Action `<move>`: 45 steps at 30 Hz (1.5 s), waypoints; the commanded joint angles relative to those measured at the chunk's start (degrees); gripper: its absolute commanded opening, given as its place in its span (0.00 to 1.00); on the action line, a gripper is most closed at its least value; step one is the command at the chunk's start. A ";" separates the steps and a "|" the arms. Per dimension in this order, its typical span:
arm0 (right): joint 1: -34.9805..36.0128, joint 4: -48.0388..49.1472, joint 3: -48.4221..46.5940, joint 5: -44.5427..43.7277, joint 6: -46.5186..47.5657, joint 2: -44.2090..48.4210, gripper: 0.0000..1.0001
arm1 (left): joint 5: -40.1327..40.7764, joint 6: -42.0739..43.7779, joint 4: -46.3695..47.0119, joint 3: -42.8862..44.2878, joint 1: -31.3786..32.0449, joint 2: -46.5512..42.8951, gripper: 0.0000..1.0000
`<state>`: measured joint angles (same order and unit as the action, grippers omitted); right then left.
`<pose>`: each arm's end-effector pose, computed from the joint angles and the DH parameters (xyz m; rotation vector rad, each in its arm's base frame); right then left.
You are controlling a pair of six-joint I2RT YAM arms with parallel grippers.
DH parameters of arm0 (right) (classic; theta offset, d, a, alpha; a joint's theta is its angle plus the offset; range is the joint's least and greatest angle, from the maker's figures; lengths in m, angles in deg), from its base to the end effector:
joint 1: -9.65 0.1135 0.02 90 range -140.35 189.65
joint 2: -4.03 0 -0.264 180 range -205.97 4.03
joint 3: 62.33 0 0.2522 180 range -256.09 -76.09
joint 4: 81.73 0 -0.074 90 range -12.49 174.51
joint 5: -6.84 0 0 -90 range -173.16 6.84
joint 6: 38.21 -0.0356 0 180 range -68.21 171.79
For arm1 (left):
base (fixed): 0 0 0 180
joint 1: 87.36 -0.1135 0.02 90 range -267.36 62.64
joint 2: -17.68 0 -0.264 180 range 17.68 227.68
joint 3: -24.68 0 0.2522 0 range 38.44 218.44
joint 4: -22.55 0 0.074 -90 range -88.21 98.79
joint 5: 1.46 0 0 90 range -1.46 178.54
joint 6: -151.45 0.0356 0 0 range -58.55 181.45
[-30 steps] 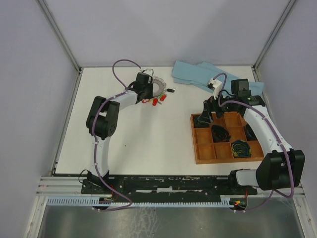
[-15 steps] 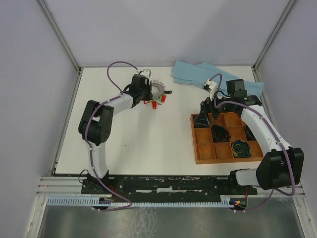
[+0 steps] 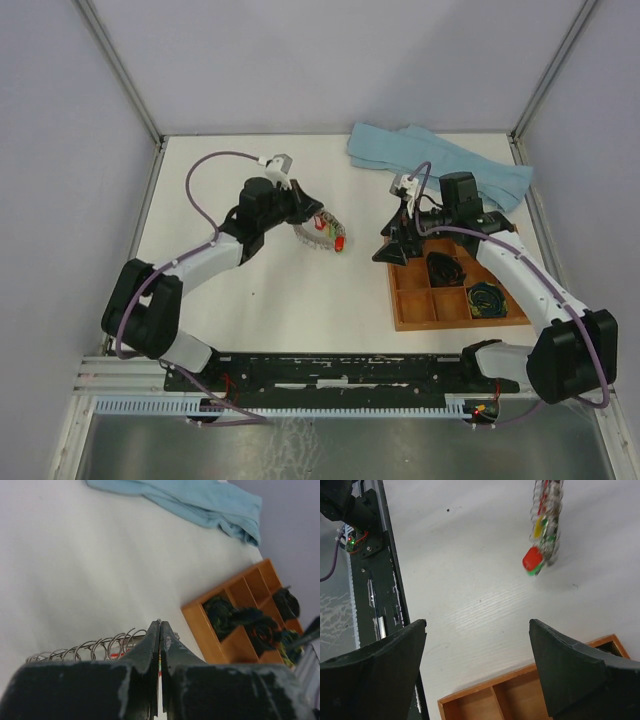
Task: Remove the keys from the keyring
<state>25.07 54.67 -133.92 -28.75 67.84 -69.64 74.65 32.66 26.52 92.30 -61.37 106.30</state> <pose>0.2468 0.0981 0.2899 -1.0145 1.9439 1.0984 0.3135 -0.1623 0.2552 0.1278 1.9514 -0.8733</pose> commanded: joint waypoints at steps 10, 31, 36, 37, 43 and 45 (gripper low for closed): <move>9.54 20.24 9.90 -4.05 2.37 6.37 0.87 | 2.32 -15.93 13.36 -18.92 10.65 -21.77 0.03; 19.13 25.34 12.30 -15.25 1.90 1.12 0.83 | 12.56 -24.18 22.21 -26.73 20.02 -25.56 0.03; 20.41 25.25 11.67 -17.94 1.48 0.27 0.75 | 13.70 -25.66 24.64 -27.73 21.15 -25.42 0.03; 20.50 25.16 11.46 -18.39 1.26 0.17 0.73 | 13.79 -25.67 25.01 -27.86 21.27 -25.36 0.03; 21.10 24.92 10.92 -19.46 0.24 -0.17 0.66 | 14.23 -26.47 26.84 -28.77 21.83 -25.12 0.03; 21.14 24.82 10.77 -19.44 -0.03 -0.16 0.63 | 14.33 -26.61 27.22 -29.12 21.90 -25.31 0.03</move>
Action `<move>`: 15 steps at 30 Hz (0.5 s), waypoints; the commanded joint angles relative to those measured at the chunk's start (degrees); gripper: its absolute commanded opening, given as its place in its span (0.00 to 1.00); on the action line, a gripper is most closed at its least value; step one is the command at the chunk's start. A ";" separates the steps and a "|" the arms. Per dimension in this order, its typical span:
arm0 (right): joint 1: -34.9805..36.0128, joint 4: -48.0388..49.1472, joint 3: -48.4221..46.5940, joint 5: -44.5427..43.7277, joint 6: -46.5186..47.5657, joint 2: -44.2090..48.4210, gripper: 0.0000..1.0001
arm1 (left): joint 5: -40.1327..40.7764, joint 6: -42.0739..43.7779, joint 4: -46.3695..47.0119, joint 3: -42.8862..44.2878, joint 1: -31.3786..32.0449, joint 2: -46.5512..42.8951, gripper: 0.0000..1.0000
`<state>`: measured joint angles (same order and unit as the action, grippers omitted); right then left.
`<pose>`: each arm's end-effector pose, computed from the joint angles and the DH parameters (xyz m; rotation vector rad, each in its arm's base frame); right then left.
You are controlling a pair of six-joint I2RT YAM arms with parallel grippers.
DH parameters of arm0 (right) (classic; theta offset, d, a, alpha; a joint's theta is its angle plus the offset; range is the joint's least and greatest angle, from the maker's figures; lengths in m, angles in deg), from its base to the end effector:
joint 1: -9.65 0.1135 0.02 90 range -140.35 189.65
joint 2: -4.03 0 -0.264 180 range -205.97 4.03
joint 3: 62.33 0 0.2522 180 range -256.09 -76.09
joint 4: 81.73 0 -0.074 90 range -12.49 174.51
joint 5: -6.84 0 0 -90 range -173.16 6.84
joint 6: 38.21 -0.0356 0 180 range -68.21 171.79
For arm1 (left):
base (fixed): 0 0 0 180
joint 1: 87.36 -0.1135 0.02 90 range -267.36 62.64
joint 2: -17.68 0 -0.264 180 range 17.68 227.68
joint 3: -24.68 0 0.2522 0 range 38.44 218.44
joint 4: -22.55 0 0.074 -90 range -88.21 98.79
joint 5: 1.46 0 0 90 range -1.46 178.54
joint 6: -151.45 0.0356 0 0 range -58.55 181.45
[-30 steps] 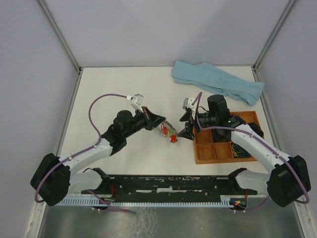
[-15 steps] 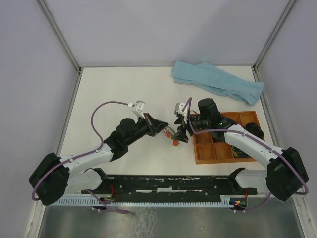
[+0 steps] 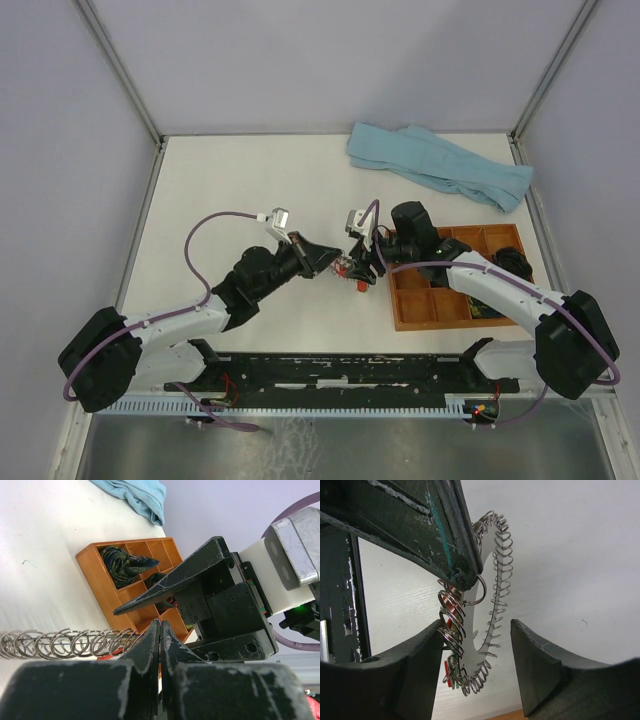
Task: Remove the keys from the keyring
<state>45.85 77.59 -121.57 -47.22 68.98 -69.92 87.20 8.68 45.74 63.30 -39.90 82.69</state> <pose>0.2094 0.1791 0.2436 -1.2894 1.7617 0.8723 0.1642 -0.1802 0.2346 -0.0638 1.8084 -1.3265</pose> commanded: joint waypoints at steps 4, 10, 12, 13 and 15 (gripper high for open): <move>0.44 1.64 -1.94 -0.76 -1.60 0.12 0.57 | 1.62 -2.80 8.87 -0.69 0.54 -1.87 0.03; 0.51 0.95 -2.59 0.67 -1.98 0.51 0.44 | 1.35 -2.85 9.86 -1.52 0.54 -2.25 0.03; 0.37 0.84 -2.67 1.56 -2.20 0.69 0.40 | 1.39 -2.98 10.40 -1.94 0.57 -2.54 0.03; 0.36 0.83 -2.68 1.90 -2.24 0.69 0.39 | 1.47 -2.96 10.61 -2.22 0.61 -2.62 0.03; 0.36 0.62 -2.76 2.83 -2.34 0.74 0.35 | 1.64 -2.96 10.77 -2.72 0.61 -2.95 0.03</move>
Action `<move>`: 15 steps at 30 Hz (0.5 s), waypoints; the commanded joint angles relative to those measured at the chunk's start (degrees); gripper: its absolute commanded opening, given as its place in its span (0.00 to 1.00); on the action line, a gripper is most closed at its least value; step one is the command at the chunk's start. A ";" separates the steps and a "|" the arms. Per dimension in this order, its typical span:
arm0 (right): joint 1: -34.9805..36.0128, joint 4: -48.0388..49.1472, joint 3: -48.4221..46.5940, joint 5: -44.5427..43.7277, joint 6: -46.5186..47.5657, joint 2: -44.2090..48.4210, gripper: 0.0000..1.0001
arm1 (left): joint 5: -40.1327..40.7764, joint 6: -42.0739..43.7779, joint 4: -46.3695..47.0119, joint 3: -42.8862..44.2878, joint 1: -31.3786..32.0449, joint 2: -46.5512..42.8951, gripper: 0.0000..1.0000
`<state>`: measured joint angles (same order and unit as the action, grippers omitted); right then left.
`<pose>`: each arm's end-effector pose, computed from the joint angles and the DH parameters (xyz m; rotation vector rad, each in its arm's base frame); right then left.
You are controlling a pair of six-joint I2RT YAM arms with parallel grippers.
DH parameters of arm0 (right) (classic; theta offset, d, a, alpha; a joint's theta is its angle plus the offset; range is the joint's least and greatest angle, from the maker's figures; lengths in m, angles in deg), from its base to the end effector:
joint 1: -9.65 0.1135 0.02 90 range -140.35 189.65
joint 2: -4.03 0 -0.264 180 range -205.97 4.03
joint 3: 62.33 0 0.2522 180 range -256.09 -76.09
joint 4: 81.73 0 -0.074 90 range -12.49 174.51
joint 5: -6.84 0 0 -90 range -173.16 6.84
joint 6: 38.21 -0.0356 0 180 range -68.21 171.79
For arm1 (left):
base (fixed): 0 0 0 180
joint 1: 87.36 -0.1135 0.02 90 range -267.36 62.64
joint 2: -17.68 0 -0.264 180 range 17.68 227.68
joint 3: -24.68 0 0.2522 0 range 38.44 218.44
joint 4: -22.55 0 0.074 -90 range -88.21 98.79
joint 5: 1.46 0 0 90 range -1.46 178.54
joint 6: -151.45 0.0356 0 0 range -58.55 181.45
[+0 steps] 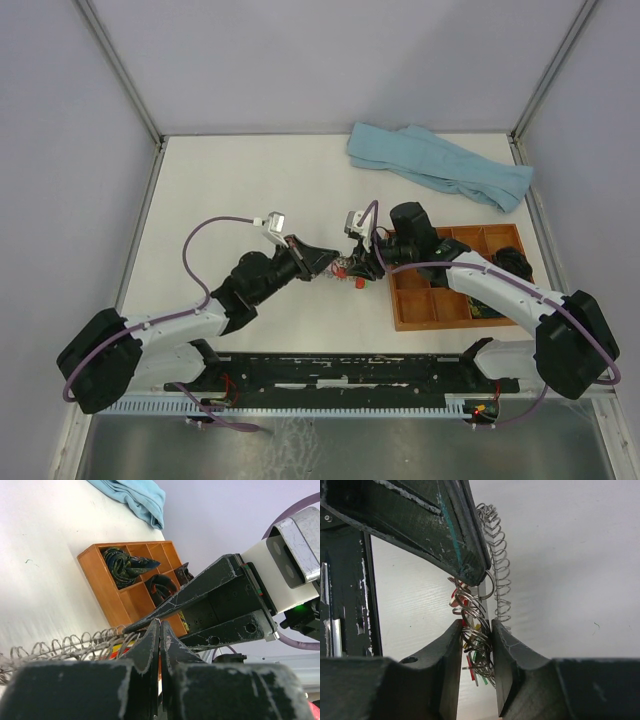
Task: Remove the keys from the keyring
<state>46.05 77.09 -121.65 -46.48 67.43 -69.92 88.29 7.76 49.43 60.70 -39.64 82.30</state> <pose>0.2081 0.1798 0.2435 -1.2786 1.7830 0.9047 0.1599 -0.1761 0.2280 -0.0891 1.7803 -1.3412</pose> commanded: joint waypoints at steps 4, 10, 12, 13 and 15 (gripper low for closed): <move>0.16 0.68 -2.95 3.61 -0.86 0.74 0.32 | 0.78 -1.96 7.34 -0.98 0.30 -3.30 0.03; 0.09 -0.32 -3.46 3.82 -0.54 0.59 0.32 | 0.48 -1.65 7.35 -1.31 0.35 -3.49 0.03; 0.12 -0.55 -3.52 4.15 -0.44 0.56 0.31 | 0.27 -1.54 7.41 -1.32 0.35 -3.44 0.03; 0.08 -0.67 -3.56 4.30 -0.43 0.56 0.31 | 0.07 -1.26 7.57 -1.26 0.32 -3.32 0.03; 0.10 -0.96 -3.70 4.86 -0.44 0.37 0.28 | -0.54 -0.71 8.47 -1.42 0.35 -2.89 0.03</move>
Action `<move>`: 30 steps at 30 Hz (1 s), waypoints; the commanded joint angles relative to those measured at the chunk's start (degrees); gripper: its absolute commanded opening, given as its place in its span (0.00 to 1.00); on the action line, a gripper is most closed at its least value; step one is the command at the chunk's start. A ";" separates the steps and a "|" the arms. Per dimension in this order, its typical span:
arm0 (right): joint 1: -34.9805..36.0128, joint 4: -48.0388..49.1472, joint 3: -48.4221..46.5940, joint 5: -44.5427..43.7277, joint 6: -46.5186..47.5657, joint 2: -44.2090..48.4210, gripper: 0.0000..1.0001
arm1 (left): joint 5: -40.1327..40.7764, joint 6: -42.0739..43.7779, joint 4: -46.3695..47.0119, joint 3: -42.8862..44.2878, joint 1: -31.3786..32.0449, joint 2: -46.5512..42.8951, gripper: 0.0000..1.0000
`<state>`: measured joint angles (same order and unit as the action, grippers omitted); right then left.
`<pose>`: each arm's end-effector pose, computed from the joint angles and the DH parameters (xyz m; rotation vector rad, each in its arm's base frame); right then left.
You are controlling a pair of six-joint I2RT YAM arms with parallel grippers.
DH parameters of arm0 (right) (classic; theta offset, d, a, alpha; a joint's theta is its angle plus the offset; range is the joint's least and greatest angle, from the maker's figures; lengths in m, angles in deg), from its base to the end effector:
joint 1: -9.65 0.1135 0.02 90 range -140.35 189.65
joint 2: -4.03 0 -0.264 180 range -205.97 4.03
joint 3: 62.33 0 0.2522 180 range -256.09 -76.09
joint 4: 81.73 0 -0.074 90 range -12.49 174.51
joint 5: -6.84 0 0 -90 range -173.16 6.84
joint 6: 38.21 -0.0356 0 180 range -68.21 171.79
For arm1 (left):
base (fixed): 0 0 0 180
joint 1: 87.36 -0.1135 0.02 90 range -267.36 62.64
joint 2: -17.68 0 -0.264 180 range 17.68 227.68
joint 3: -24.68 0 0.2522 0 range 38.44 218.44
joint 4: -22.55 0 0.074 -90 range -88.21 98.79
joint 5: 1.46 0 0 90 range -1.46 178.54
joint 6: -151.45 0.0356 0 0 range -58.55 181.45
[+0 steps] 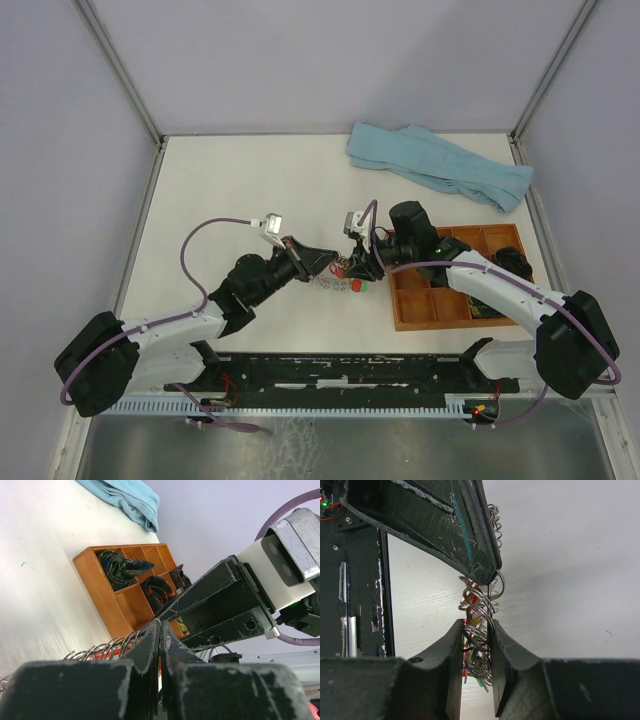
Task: Remove the keys from the keyring
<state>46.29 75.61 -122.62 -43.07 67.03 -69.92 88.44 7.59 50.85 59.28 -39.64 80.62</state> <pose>0.2059 0.1817 0.2477 -1.3040 1.7686 0.9777 0.1557 -0.1713 0.2288 -0.0923 1.7494 -1.3574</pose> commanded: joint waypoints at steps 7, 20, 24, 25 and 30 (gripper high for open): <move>-0.12 -0.44 -3.16 2.04 0.12 0.13 0.27 | -1.54 0.37 7.75 0.30 0.29 0.82 0.03; -0.21 -3.68 -4.64 1.12 0.94 -0.16 0.71 | -0.82 -3.56 9.44 -0.35 0.35 -0.04 0.03; -0.27 -5.26 -5.38 1.17 1.12 0.10 0.83 | -0.87 -5.28 9.89 -0.79 0.32 -0.40 0.03; -0.40 -5.97 -5.69 1.42 1.25 0.12 0.85 | -0.79 -5.82 10.21 -0.99 0.35 -0.44 0.03; -1.25 -11.00 -8.19 4.53 3.86 1.25 0.93 | -0.62 -10.07 11.48 -1.50 0.34 0.39 0.03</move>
<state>45.85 67.26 -126.86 -41.67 68.50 -70.18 87.02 3.48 54.98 57.51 -39.60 82.10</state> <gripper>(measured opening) 0.914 0.032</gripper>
